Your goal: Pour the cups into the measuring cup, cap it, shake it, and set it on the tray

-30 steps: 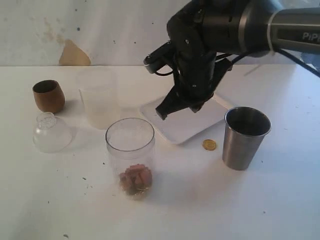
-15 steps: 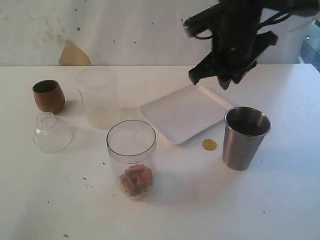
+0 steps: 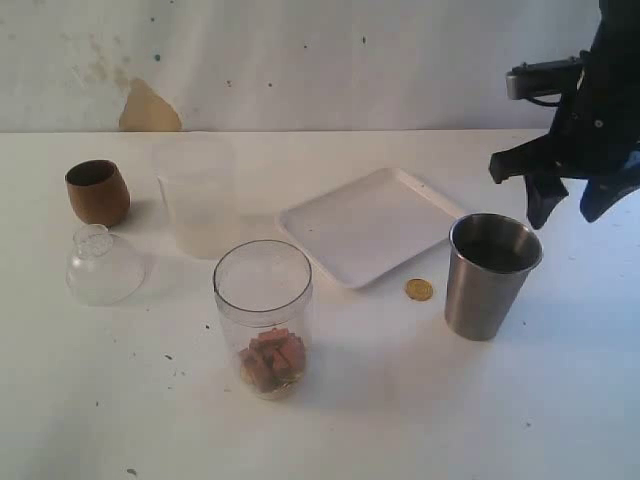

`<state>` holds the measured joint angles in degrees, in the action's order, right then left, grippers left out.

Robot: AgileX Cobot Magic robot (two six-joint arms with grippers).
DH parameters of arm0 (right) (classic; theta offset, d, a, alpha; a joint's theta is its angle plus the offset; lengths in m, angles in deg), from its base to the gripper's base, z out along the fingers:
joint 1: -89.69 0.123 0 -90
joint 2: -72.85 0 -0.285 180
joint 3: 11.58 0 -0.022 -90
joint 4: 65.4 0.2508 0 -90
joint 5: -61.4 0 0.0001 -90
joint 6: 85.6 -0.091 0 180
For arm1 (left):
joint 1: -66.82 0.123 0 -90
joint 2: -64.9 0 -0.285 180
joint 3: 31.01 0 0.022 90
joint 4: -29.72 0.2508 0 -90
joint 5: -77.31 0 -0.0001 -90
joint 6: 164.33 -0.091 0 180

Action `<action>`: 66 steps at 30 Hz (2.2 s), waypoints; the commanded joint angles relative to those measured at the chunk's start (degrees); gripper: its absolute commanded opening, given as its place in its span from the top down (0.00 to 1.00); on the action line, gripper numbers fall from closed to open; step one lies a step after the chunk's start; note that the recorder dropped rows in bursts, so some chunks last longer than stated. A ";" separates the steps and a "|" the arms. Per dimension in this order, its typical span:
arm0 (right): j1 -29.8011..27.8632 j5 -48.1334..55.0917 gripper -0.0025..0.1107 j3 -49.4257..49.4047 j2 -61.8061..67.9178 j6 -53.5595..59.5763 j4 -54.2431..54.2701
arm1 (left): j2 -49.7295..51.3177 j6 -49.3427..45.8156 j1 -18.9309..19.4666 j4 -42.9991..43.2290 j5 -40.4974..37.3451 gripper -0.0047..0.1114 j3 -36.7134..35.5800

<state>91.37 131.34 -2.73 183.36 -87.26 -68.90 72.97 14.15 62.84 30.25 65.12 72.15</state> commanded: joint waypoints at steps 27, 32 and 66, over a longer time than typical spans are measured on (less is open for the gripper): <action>-0.59 0.02 0.98 -1.56 4.19 4.10 3.50 | -0.28 0.12 -0.32 -0.53 0.50 0.96 -0.37; -2.42 -0.62 0.98 -1.56 4.19 4.10 3.50 | -0.28 0.12 -0.32 -0.53 0.50 0.96 -0.37; -10.28 -1.96 0.46 -1.13 4.19 6.80 7.55 | -0.28 0.12 -0.32 -0.53 0.50 0.96 -0.37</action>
<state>81.33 129.74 -4.08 187.78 -81.15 -61.11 72.97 14.15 62.84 30.25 65.12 72.15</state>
